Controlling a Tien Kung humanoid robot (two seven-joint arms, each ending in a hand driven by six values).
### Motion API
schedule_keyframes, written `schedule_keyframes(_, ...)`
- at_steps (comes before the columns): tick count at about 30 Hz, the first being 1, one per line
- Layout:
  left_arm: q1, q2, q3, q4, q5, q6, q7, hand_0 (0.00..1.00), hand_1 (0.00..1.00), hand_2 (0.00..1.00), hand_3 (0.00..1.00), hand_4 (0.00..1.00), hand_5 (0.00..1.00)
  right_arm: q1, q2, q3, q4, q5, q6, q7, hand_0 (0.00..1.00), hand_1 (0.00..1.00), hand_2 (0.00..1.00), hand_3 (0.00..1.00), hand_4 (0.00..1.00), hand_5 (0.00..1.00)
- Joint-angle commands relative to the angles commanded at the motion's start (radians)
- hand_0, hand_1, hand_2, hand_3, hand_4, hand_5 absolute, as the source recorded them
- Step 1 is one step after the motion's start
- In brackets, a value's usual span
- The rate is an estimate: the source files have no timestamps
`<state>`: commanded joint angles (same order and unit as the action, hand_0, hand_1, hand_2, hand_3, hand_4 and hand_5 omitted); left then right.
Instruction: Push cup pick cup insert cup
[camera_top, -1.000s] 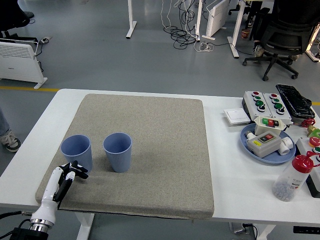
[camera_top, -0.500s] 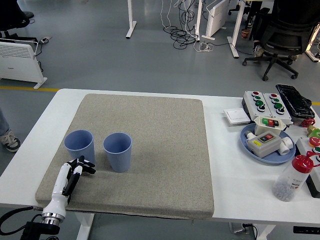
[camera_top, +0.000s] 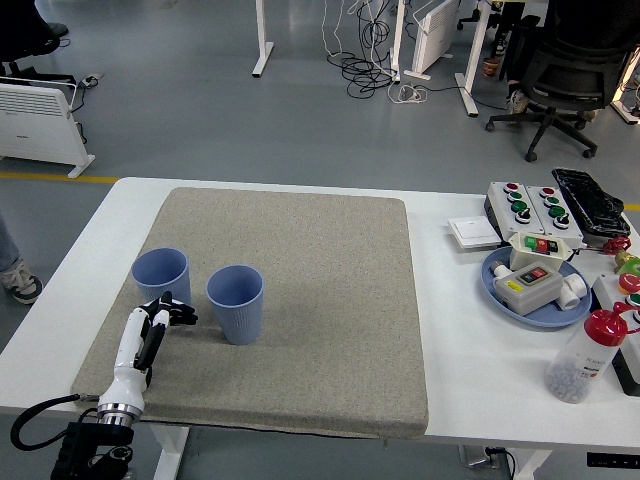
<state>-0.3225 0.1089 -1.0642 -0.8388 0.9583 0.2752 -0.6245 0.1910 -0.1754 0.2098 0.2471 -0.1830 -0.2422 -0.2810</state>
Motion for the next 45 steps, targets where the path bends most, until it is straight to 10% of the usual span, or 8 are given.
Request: schedule_keyframes(45,-0.251,-0.021,0.098,0.335,-0.156,-0.032,-0.021,0.593,0.462,0.431,0.399,0.489,0.998,-0.003,0.007,0.012,0.002,-0.024,0.001,-0.008,0.688,0.609,0.641,0.574,0.097,0.488)
